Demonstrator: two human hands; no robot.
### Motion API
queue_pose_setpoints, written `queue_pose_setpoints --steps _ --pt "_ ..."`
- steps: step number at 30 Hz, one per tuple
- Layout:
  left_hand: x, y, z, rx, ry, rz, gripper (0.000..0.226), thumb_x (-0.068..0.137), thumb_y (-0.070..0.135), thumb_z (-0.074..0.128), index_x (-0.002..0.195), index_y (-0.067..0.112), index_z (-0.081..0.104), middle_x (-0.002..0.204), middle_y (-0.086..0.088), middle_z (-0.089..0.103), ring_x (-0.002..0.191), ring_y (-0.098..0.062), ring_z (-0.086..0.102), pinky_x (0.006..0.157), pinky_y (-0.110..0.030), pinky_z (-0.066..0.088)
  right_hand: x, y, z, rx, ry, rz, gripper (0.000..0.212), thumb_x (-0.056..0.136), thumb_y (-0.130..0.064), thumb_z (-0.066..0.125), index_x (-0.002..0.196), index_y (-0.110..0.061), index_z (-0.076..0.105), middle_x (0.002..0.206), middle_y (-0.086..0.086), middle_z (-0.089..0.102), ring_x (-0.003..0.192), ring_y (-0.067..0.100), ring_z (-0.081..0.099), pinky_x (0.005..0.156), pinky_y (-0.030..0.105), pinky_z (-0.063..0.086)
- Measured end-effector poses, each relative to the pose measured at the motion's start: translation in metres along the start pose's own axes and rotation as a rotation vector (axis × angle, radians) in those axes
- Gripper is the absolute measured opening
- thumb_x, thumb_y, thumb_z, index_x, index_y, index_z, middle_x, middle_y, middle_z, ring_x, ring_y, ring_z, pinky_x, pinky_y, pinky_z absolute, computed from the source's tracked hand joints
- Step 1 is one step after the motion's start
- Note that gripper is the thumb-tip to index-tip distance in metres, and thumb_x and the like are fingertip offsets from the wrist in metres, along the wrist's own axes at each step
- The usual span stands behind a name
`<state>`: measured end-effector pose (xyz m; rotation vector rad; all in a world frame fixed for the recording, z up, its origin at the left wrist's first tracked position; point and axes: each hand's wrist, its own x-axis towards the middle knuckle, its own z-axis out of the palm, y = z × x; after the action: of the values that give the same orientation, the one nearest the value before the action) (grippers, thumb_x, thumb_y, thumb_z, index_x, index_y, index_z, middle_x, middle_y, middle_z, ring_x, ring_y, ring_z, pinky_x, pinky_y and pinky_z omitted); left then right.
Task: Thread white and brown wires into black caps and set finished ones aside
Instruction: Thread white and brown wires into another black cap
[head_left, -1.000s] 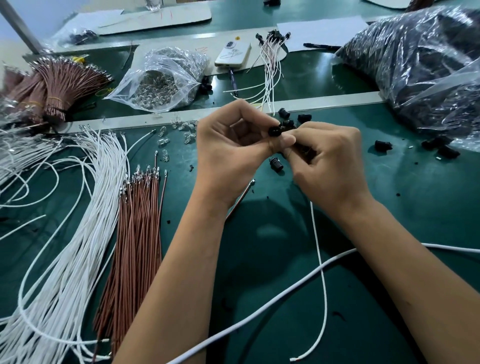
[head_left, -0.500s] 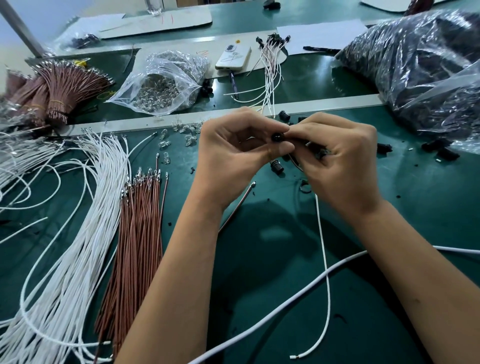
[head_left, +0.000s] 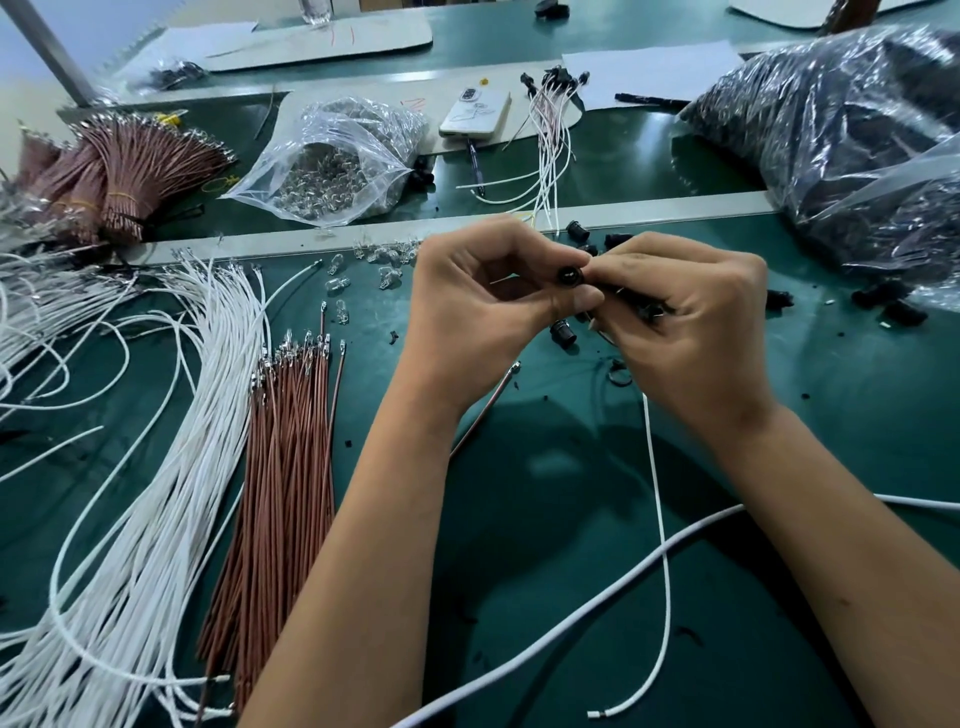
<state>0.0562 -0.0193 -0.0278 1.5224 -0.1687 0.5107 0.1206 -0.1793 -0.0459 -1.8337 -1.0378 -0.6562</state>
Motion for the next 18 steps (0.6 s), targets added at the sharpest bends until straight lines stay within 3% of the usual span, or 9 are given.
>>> queue_pose_setpoints --steps 8,18 --pt "-0.002 0.0001 0.0024 -0.039 0.014 0.008 0.035 0.068 -0.018 0.079 0.088 0.009 0.069 0.078 -0.012 0.069 0.073 -0.017 0.067 0.075 -0.029 0.058 -0.0012 -0.0013 0.006 -0.028 -0.041 0.025 0.01 0.095 -0.003 0.071 0.097 -0.002 0.081 0.085 0.004 0.072 0.073 0.013 0.064 0.071 0.016 0.046" --pt "-0.0035 -0.0031 0.0072 -0.066 0.048 -0.006 0.033 0.07 -0.02 0.077 0.083 0.008 0.068 0.076 -0.009 0.07 0.071 -0.014 0.067 0.073 -0.027 0.057 -0.0015 0.0004 0.0078 -0.054 -0.069 0.013 0.017 0.096 0.0 0.066 0.084 -0.001 0.079 0.079 0.008 0.07 0.069 0.016 0.062 0.069 0.013 0.043"
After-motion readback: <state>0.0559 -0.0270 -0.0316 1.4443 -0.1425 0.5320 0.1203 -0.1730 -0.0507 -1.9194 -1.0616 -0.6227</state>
